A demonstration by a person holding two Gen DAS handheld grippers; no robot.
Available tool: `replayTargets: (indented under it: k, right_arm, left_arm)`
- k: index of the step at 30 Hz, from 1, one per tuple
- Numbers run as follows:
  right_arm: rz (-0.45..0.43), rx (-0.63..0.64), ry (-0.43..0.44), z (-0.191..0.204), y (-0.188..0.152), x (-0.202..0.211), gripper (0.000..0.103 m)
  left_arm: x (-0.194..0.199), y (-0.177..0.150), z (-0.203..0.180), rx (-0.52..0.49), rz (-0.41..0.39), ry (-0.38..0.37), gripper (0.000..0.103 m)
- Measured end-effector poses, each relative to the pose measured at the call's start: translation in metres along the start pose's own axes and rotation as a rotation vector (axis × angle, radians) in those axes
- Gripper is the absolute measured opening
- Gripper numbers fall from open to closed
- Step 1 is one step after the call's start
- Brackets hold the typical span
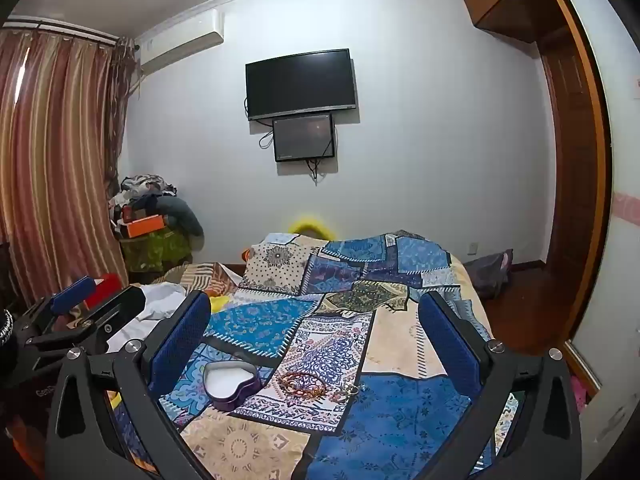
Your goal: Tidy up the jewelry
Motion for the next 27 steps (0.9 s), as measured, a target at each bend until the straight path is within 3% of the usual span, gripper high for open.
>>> replayTargets:
  k: [27]
  right_arm:
    - [0.0,0.01,-0.001,0.003,0.002,0.0,0.103]
  left_arm:
    - [-0.005,-0.004,0.01,0.034,0.031,0.011,0.103]
Point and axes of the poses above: each gripper's, at about its wrist camera, not at the fingertips, and x roughly against the way its jaws point, z to its left, y to its top, the point moved 4 cm from there along -x, roughly the way its jaws point, and after that the axes turned 11 degrees about z, right-handed, at the moved point
